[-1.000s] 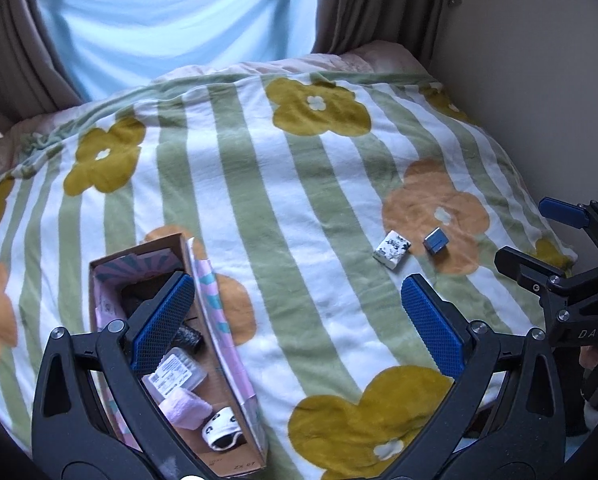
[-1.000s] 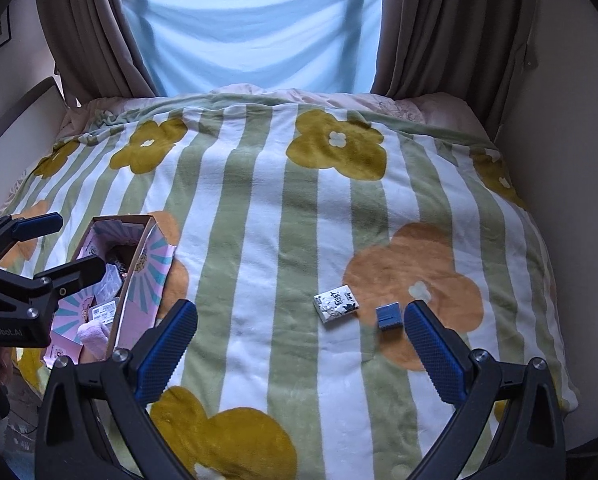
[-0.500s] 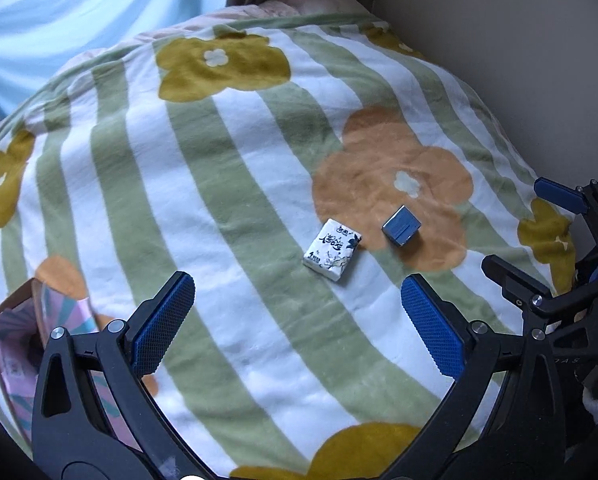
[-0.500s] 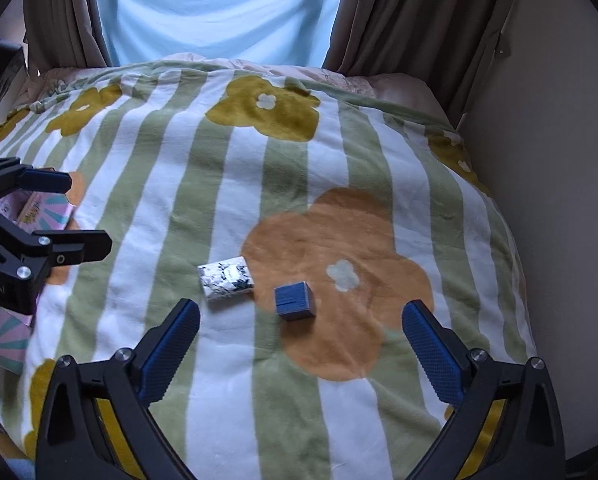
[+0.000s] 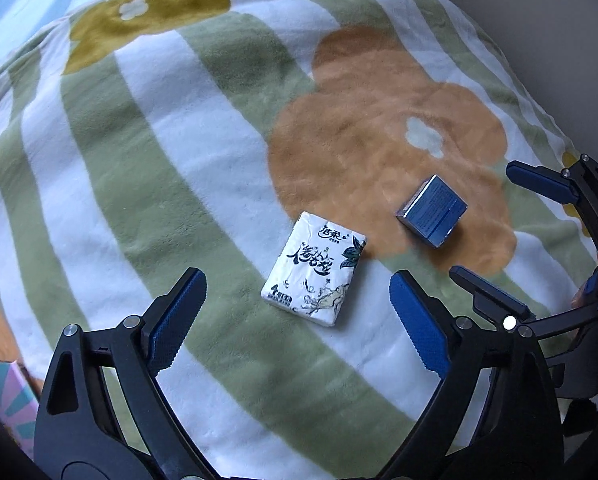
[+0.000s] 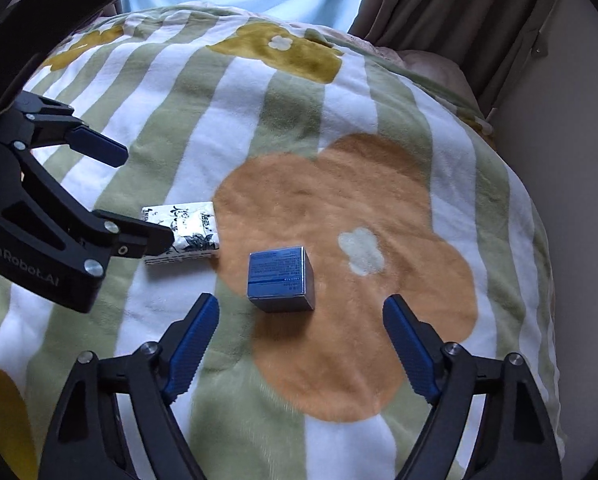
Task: Organize objects
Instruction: 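Grasp the white tissue pack with left tool while right tool grasps the blue cube box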
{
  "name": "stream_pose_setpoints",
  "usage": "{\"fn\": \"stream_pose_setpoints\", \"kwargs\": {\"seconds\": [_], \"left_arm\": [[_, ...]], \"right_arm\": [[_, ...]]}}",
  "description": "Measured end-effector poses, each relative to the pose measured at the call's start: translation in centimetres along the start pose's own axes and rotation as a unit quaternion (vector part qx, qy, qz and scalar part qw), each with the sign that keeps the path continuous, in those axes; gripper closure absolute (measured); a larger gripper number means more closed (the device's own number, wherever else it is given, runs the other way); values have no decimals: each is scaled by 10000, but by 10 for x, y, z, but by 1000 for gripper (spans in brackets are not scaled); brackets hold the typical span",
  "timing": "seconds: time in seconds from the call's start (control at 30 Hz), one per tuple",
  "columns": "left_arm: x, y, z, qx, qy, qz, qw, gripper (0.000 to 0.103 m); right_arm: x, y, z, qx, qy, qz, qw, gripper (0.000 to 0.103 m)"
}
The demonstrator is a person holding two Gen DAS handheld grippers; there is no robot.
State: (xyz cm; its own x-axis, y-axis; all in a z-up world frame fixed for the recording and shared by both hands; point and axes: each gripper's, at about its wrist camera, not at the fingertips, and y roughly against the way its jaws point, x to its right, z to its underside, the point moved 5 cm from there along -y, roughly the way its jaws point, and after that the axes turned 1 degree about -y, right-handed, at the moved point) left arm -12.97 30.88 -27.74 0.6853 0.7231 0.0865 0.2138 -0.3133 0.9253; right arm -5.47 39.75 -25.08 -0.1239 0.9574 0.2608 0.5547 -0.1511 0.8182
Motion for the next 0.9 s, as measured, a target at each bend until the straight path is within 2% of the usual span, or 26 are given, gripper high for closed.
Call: {"fn": "stream_pose_setpoints", "kwargs": {"seconds": [0.23,0.3,0.43,0.53,0.57,0.6,0.9], "left_arm": [[4,-34,-7,-233,-138,198,9994,20],[4,-41,-6,-311,-102,290,9990,28],[4,-47,-4,-365,-198,243,9988,35],[4,-50,-4,-384,-314,201,9986,45],[4,-51,-4,-389,-327,190,9985,51],[3,-51,-4,-384,-324,190,9986,54],[0,-45,-7,-353,-311,240,9986,55]], "right_arm": [[-10,-30,-2,41,336,-150,9993,35],[-14,-35,-1,40,469,-139,9988,38],[-16,-42,-1,23,710,-68,9975,44],[-16,-47,-1,-33,740,-142,9972,56],[-16,-49,-1,-72,740,-164,9971,65],[-15,-50,0,-107,717,-144,9973,66],[-11,-48,-3,-144,471,-190,9986,67]]}}
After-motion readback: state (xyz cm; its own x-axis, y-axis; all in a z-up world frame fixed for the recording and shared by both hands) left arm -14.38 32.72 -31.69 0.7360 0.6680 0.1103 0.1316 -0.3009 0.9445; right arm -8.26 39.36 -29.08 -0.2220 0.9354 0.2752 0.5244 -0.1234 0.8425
